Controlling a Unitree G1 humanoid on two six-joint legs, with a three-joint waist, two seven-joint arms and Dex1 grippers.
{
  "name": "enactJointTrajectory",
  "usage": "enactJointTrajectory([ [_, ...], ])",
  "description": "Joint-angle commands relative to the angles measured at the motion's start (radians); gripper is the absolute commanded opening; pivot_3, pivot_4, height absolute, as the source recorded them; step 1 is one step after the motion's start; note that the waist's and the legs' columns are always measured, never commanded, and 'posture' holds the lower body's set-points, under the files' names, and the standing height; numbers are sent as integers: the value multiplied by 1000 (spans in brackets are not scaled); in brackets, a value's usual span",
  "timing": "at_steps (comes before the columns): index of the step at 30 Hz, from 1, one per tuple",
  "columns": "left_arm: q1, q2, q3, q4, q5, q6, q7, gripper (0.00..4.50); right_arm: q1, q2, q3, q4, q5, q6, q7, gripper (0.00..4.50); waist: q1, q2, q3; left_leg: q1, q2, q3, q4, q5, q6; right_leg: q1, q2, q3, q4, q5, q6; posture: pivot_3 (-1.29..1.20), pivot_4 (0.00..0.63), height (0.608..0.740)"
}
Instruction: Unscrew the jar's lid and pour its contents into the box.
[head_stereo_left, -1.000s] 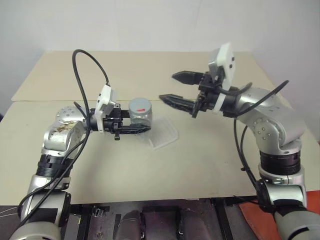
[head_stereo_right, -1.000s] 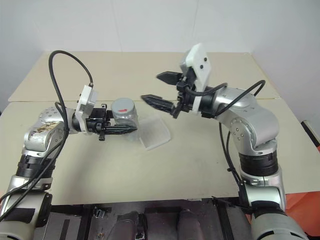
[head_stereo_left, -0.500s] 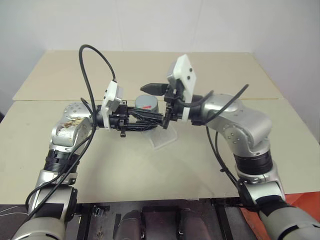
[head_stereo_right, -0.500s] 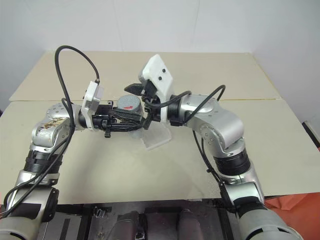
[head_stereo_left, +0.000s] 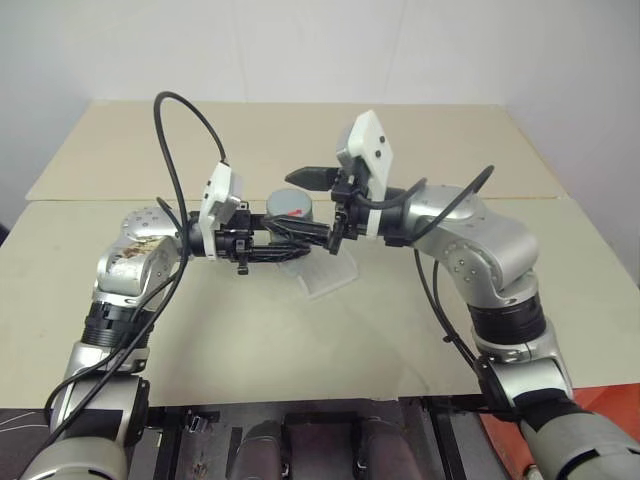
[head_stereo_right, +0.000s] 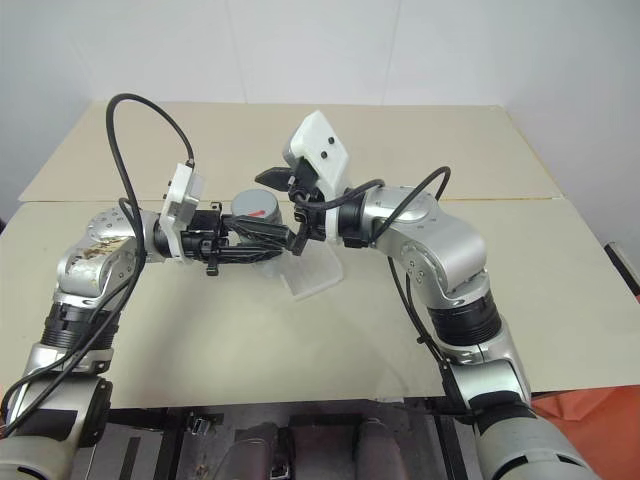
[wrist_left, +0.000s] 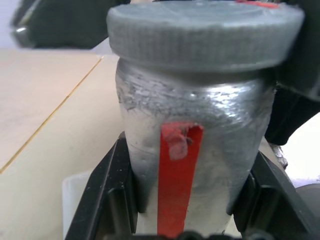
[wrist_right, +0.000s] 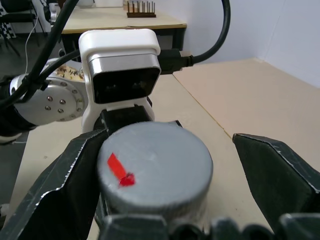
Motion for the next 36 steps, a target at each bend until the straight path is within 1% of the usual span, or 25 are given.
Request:
enactJointTrajectory([
  [1,6,32,31,-64,-31,-5,-35,1947,2,-65,-126,41,-25,-44,-22,4484,0,0,0,0,0,0,0,0,0,0,0,0,0,0,0,0,150,740],
  [9,7,48,33,-67,-35,1,-40,1947,22,-109,-158,46,10,-56,-23,4484,0,0,0,0,0,0,0,0,0,0,0,0,0,0,0,0,150,740],
  [13,5,51,37,-67,-33,5,-46,1947,33,-122,-172,43,19,-55,-16,4484,8,0,0,0,0,1,0,0,0,1,-1,0,0,0,0,0,150,740],
  [17,5,51,44,-65,-29,8,-52,1947,39,-130,-185,43,18,-56,-3,4484,1,0,0,0,0,1,0,0,0,-1,0,0,0,0,0,0,150,740],
  [19,2,49,45,-56,-24,5,-50,1947,47,-140,-186,31,22,-56,11,4484,-3,0,0,0,0,1,0,0,0,-1,0,0,0,0,0,0,150,740],
  [22,-10,41,45,-34,-19,6,-45,1947,70,-159,-191,-46,67,-41,59,4484,-1,0,0,0,0,1,0,0,0,-1,0,0,0,0,0,0,150,740],
  [25,-26,27,38,-9,-14,3,-46,1947,69,-146,-195,-111,123,-16,66,4484,0,0,0,-1,0,0,0,0,0,-1,0,0,0,0,0,0,150,740],
  [29,-48,2,25,11,-7,-4,-51,1947,52,-97,-146,-171,136,2,22,4484,0,0,0,0,0,0,0,-1,2,0,0,0,0,0,0,0,150,740],
  [32,-66,-11,18,25,-3,-8,-55,1947,20,-41,-96,-145,91,-7,-18,4484,0,0,0,0,0,0,1,-1,1,0,0,0,0,0,0,0,150,740],
  [36,-74,-15,16,30,0,-12,-61,1947,-12,6,-48,-97,38,-23,-49,4484,-2,0,0,-1,0,0,0,0,0,0,0,0,0,0,0,0,150,740],
])
